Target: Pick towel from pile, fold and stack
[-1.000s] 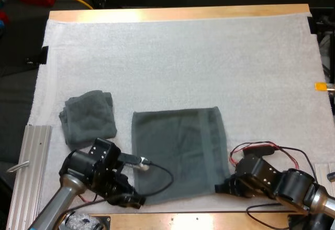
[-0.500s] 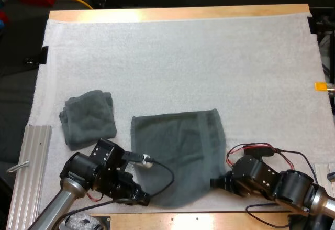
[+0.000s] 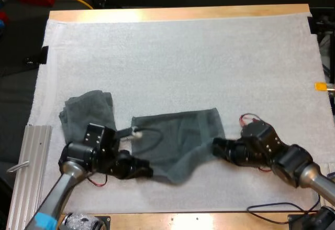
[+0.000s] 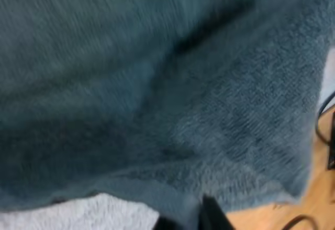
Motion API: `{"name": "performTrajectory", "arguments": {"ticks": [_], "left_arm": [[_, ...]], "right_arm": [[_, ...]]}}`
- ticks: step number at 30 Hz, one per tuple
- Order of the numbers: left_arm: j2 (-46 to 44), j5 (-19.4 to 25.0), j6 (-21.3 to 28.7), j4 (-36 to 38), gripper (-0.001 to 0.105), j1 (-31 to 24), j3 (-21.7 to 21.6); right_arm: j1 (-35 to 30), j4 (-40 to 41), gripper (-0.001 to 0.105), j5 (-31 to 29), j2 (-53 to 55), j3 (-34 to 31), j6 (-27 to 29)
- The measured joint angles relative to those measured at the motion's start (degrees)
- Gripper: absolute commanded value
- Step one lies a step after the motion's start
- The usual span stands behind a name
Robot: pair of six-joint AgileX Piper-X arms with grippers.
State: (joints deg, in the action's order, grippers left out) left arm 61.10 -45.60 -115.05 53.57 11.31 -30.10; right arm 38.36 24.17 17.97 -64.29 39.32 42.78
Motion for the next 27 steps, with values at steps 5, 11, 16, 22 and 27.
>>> {"name": "performTrajectory", "arguments": {"ticks": [5, 11, 16, 22, 27], "left_arm": [[2.17, -1.37, -1.42, -4.90, 0.000, -3.93, 0.00], [4.60, -2.02, -4.05, -11.87, 0.000, -5.19, 0.00], [6.91, -1.73, -5.21, -16.08, 0.000, -5.25, 0.00], [7.78, 2.47, -5.71, -19.82, 0.000, -5.25, 0.00], [7.78, 6.57, -5.87, -21.03, 0.000, -5.25, 0.00]], "right_arm": [[-4.06, -4.21, 0.003, 3.46, -3.74, 0.00, -1.58], [-6.02, -8.76, 0.003, 5.67, -7.54, 0.00, -2.87], [-6.14, -12.94, 0.003, 5.66, -9.61, 0.00, -4.35], [-6.14, -14.77, 0.003, 2.09, -10.73, 0.00, -4.54], [-6.14, -16.30, 0.003, -0.62, -11.64, 0.00, -4.59]]}}
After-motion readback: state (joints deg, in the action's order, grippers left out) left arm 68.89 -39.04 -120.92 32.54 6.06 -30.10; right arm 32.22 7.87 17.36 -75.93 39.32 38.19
